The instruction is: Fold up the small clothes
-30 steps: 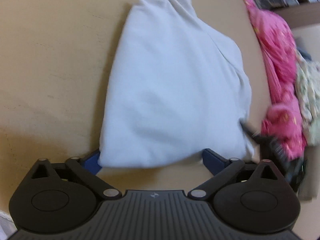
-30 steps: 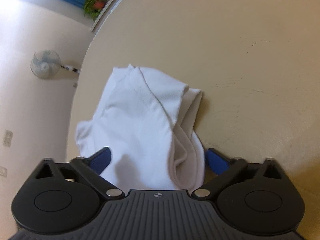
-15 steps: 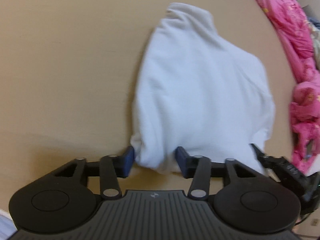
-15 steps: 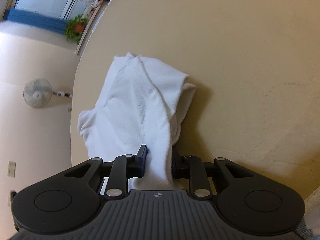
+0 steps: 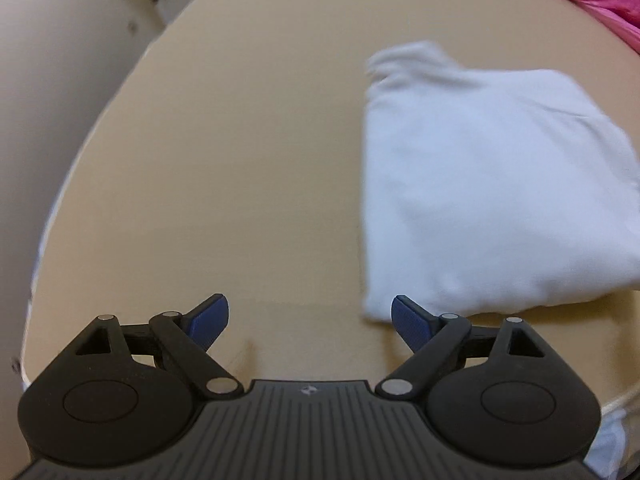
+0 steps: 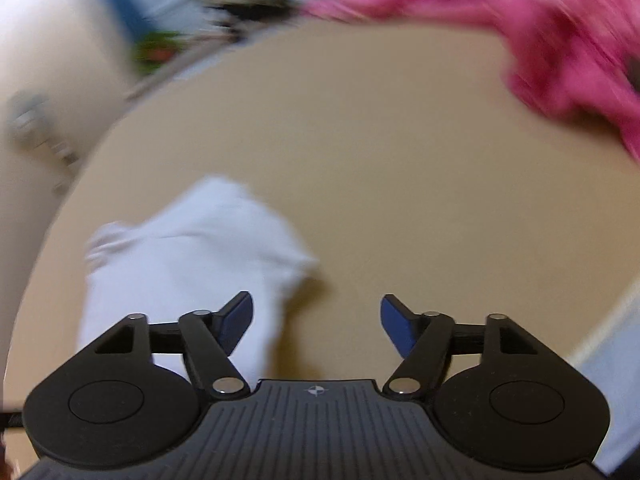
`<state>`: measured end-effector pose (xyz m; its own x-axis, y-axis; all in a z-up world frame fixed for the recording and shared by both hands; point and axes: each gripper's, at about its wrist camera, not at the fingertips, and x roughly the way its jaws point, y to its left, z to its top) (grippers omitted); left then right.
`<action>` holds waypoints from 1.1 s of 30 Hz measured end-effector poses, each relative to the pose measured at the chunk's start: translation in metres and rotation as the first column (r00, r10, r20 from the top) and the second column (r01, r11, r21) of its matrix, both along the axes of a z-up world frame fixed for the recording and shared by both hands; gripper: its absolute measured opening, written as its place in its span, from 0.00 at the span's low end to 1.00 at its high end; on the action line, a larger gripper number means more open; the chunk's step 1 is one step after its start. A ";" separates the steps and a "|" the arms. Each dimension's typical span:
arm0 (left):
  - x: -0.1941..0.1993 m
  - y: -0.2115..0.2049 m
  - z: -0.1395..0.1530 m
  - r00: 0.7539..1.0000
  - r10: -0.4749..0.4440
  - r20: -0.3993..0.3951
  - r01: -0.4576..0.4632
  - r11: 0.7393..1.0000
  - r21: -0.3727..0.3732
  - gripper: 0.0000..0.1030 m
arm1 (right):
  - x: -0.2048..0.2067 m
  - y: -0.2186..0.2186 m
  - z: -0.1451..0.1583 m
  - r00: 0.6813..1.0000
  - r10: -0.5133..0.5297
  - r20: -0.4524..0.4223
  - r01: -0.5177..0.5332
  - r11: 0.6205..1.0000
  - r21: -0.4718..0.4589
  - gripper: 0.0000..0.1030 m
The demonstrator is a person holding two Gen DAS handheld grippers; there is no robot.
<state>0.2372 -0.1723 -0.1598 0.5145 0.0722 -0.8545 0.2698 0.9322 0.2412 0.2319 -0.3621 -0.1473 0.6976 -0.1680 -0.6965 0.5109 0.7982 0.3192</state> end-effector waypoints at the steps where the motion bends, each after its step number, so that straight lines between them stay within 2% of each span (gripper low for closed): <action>1: -0.003 -0.006 0.003 1.000 -0.013 0.002 0.013 1.000 -0.008 0.89 | 0.004 0.012 0.006 0.998 0.059 0.017 -0.059 0.998 -0.028 0.78; 3: -0.006 -0.022 0.002 0.999 -0.027 -0.018 0.027 0.999 -0.024 0.90 | 0.013 0.040 0.008 0.985 0.172 0.010 -0.170 0.981 -0.092 0.85; 5: -0.012 -0.027 -0.004 0.999 -0.026 -0.043 0.025 0.999 -0.037 0.90 | 0.026 0.056 0.000 0.970 0.239 -0.049 -0.243 0.962 -0.126 0.87; 7: -0.019 -0.023 -0.015 0.997 -0.001 -0.078 -0.002 0.999 -0.037 0.90 | 0.034 0.063 -0.017 0.961 0.233 -0.148 -0.255 0.955 -0.150 0.87; 9: -0.031 -0.011 -0.019 0.995 0.022 -0.099 -0.027 0.998 -0.050 0.90 | 0.019 0.056 -0.026 0.966 0.198 -0.166 -0.219 0.968 -0.124 0.87; 11: -0.050 0.002 -0.015 0.996 0.027 -0.081 -0.031 0.998 -0.051 0.90 | 0.008 0.051 -0.025 0.966 0.156 -0.208 -0.181 0.977 -0.110 0.86; 14: -0.083 0.018 0.006 0.999 0.028 -0.042 -0.030 0.997 -0.068 0.90 | -0.033 0.050 -0.006 0.969 0.169 -0.181 -0.197 0.969 -0.147 0.87; 18: -0.126 0.028 0.044 0.998 0.054 0.011 -0.052 0.993 -0.110 0.90 | -0.081 0.070 0.044 0.974 0.216 -0.075 -0.228 0.944 -0.239 0.91; 20: -0.148 0.032 0.064 0.998 0.052 0.041 -0.046 0.989 -0.138 0.90 | -0.103 0.078 0.066 0.975 0.222 -0.024 -0.220 0.937 -0.271 0.97; 23: -0.170 0.035 0.085 0.994 0.066 0.087 -0.050 0.984 -0.174 0.90 | -0.119 0.094 0.088 0.978 0.203 0.042 -0.181 0.934 -0.308 0.99; 27: -0.188 0.040 0.094 0.992 0.083 0.098 -0.061 0.976 -0.207 0.90 | -0.132 0.103 0.094 0.980 0.193 0.052 -0.167 0.933 -0.318 0.99; 33: -0.206 0.039 0.098 0.988 0.063 0.144 -0.039 0.985 -0.169 0.90 | -0.147 0.111 0.089 0.982 0.187 0.025 -0.170 0.935 -0.311 0.99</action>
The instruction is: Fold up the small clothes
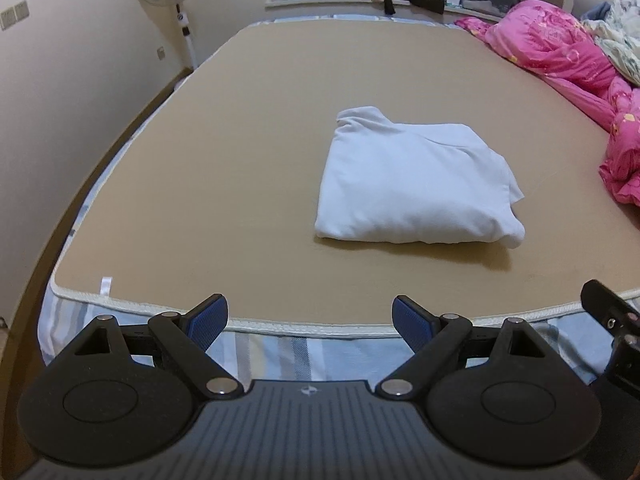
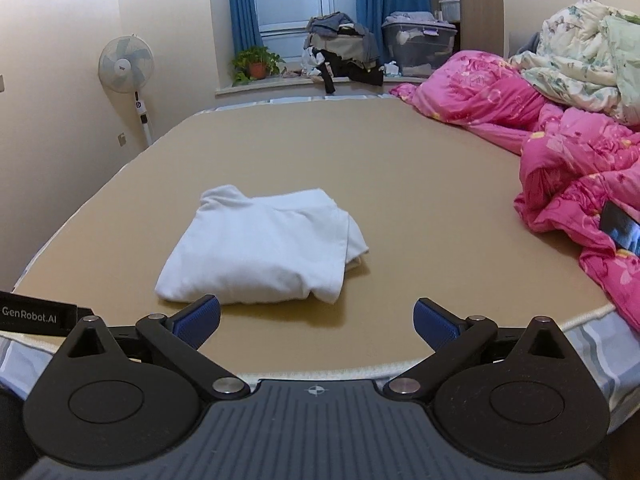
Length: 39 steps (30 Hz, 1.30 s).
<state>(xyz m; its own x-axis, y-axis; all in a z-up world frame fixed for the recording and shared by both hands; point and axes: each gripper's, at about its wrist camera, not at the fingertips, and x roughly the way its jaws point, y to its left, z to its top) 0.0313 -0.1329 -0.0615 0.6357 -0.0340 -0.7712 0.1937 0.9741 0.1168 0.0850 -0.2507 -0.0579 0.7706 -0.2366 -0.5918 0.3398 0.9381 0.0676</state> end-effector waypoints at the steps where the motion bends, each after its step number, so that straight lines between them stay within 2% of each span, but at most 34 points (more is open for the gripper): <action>1: 0.000 -0.002 0.000 1.000 -0.005 0.003 0.005 1.000 0.005 0.90 | -0.001 0.001 0.000 1.000 0.005 -0.005 -0.005 1.000 -0.002 0.99; 9: 0.001 -0.005 -0.004 1.000 0.005 0.000 -0.005 1.000 0.013 0.90 | 0.002 0.010 -0.003 0.999 0.036 -0.016 -0.036 0.999 -0.012 0.99; 39: -0.007 -0.006 -0.007 1.000 -0.008 0.022 0.007 0.999 0.042 0.90 | -0.005 0.009 -0.008 0.998 0.053 -0.036 -0.054 0.998 -0.023 0.99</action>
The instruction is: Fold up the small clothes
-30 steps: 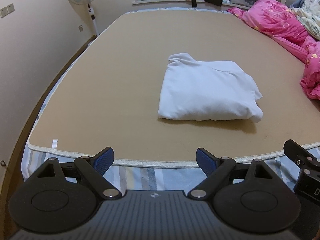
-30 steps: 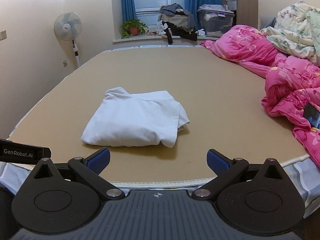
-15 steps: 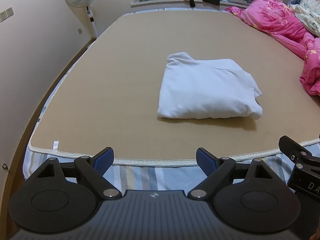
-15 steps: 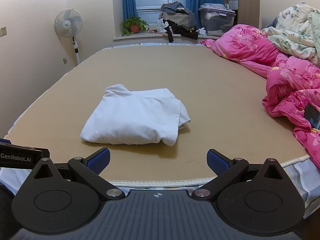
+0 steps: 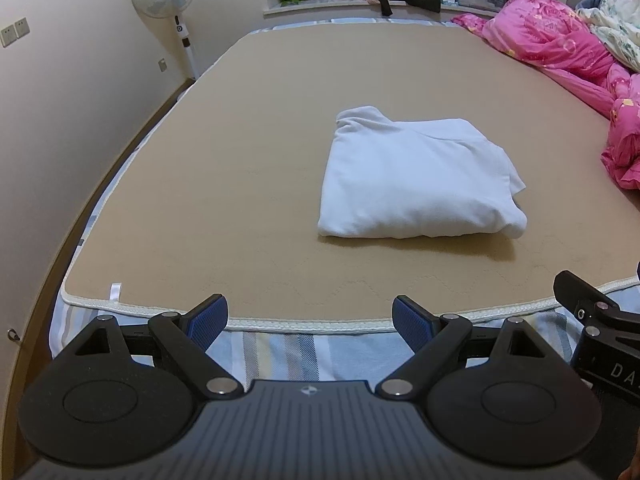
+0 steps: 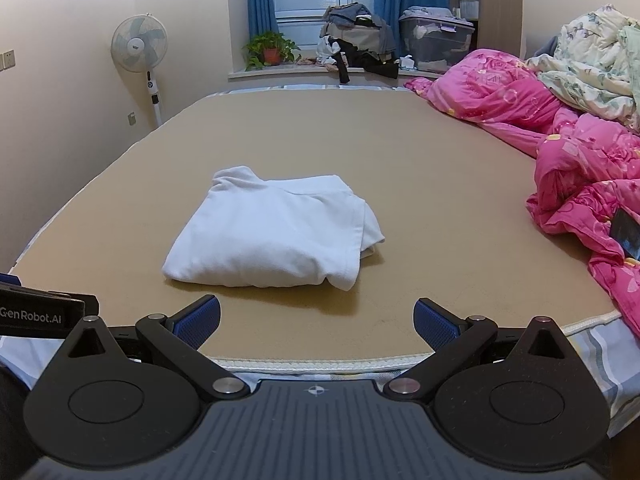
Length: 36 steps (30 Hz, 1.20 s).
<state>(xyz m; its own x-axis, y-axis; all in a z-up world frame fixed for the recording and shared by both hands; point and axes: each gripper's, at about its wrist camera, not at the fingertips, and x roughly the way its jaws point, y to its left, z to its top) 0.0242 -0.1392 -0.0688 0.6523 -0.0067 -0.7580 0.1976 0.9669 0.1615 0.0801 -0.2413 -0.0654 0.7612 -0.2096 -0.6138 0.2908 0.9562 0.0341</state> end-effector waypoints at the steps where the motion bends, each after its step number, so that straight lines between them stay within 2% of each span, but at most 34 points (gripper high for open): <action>1: 0.000 0.000 0.000 1.000 -0.001 0.000 0.001 1.000 0.000 0.90 | 0.000 0.000 0.000 1.000 0.000 0.000 0.000 1.000 -0.002 0.99; 36: -0.001 0.000 0.003 0.999 -0.013 0.034 0.012 1.000 0.028 0.90 | 0.002 0.002 0.005 1.000 0.019 0.012 -0.019 1.000 -0.007 0.99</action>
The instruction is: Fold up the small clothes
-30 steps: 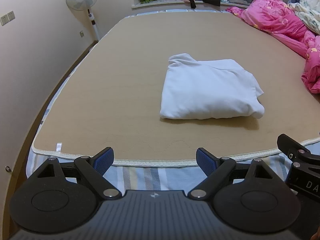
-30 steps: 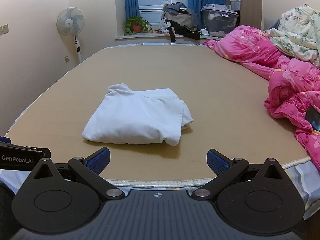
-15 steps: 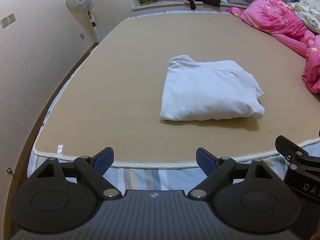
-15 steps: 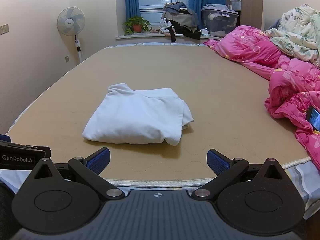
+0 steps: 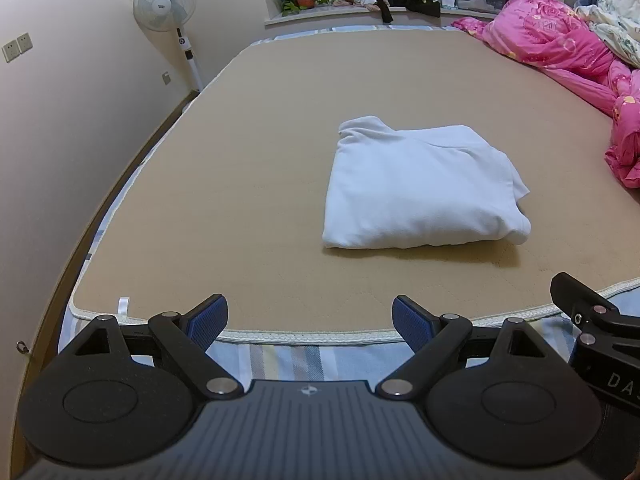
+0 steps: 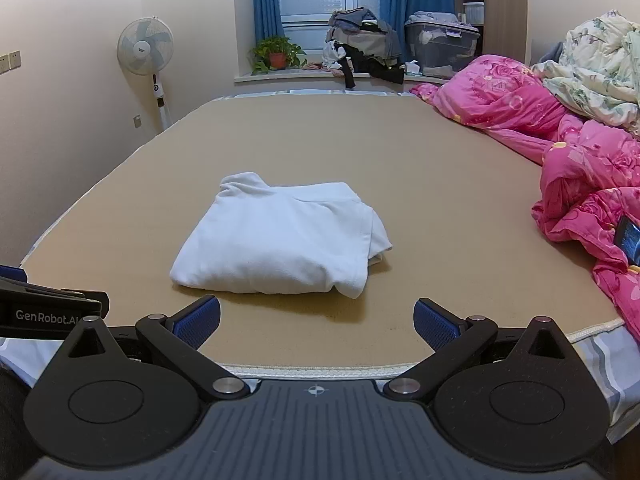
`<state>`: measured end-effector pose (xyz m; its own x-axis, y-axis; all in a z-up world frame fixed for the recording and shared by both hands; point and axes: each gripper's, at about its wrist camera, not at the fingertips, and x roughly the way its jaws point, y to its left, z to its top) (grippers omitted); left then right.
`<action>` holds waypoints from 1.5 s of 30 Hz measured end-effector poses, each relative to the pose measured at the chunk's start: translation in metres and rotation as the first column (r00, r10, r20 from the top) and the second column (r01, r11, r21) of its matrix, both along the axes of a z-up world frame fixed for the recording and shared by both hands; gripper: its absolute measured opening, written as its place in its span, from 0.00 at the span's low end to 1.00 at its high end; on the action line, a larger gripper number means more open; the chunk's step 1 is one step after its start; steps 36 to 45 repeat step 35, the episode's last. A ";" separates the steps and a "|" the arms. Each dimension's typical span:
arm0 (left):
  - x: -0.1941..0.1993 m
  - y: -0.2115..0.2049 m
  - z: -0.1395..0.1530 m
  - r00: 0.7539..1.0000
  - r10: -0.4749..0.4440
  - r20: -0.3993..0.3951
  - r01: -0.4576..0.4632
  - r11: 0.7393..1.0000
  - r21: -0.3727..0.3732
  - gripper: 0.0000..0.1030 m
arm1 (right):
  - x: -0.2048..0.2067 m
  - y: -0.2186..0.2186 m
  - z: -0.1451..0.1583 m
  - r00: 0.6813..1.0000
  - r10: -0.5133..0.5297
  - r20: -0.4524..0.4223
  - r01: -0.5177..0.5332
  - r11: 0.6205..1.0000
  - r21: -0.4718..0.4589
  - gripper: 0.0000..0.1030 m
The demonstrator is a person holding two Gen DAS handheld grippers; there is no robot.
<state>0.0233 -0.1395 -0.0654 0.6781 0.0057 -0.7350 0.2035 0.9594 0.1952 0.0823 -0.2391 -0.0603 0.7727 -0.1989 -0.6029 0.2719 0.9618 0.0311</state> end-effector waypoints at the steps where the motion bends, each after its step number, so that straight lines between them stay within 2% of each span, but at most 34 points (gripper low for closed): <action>1: 0.000 0.000 0.000 1.000 -0.001 -0.001 0.001 1.000 0.000 0.90 | 0.000 0.000 0.000 1.000 0.000 0.001 0.000 1.000 0.000 0.99; 45: 0.005 0.001 -0.007 1.000 -0.008 -0.006 0.008 1.000 0.016 0.90 | 0.001 0.001 -0.003 0.999 0.033 -0.014 -0.033 0.999 0.002 0.99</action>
